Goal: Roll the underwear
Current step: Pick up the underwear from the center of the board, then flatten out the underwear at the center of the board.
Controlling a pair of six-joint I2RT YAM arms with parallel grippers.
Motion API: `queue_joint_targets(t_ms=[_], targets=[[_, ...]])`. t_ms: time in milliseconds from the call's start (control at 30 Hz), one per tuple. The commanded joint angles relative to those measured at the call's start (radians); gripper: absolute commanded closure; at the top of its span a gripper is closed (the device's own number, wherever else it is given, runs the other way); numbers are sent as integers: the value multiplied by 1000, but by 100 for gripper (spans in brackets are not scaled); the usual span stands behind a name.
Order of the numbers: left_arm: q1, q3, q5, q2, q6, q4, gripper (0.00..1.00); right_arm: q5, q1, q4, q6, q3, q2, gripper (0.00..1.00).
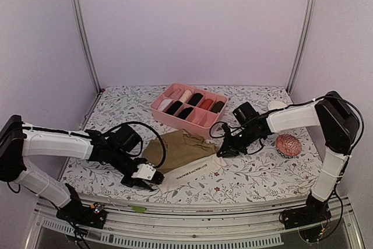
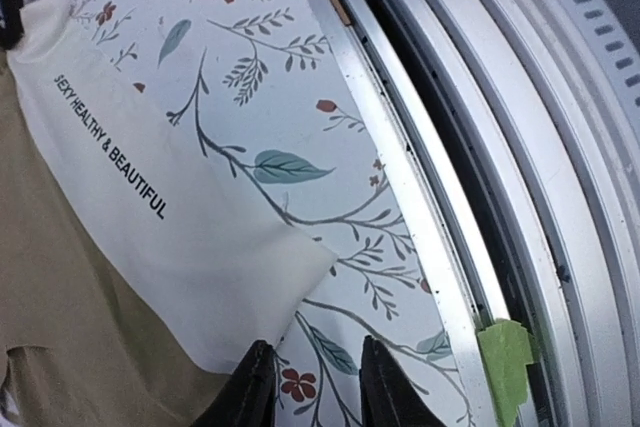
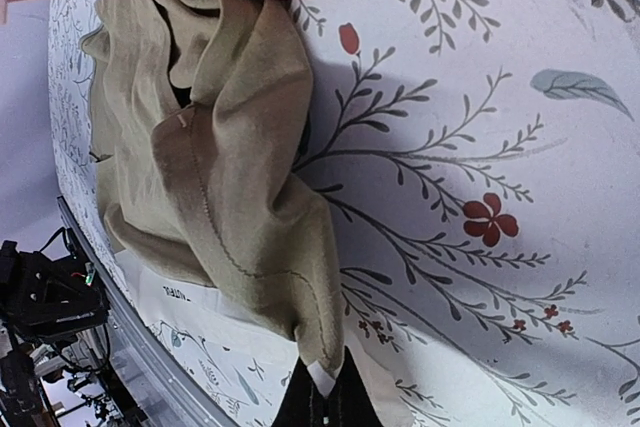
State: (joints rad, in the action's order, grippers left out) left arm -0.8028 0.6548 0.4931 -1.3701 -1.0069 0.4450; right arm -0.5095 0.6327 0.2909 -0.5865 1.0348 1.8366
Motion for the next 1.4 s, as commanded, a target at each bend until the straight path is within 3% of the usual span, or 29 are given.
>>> queue_joint_targets(t_ms=[0,167,300,667,800,933,1033,1067,1100,1167,1233,1267,1367], targets=[[-61,5,-53,-83,-35,-122,71,-24,-2,-19,-8,13,-13,100],[-73,17,-138,-197,-40,-165,74,-58,-2,-57,-33,7,-45,100],[-66,33,-154,-178,21,-168,100,-96,-7,-105,-57,-10,-94,100],[19,178,166,221,170,149,100,-181,-23,-250,-200,-114,-466,100],[22,249,283,354,195,269,100,-155,33,-235,-316,-124,-631,100],[75,243,343,414,314,247,100,-90,71,-144,-432,-109,-658,100],[227,209,445,334,441,173,100,-19,56,-109,-503,-61,-577,100],[282,201,466,283,482,137,100,-20,42,-111,-515,-33,-530,94],[330,196,481,229,522,119,100,-30,26,-110,-518,3,-468,78],[430,191,478,118,621,49,100,-55,-2,-102,-483,93,-354,58],[504,202,458,17,715,27,74,-35,-29,-26,-414,180,-272,41],[536,212,426,-19,749,30,66,-30,-47,2,-375,202,-253,34],[630,203,286,-34,823,1,53,-6,-99,58,-312,161,-273,27]])
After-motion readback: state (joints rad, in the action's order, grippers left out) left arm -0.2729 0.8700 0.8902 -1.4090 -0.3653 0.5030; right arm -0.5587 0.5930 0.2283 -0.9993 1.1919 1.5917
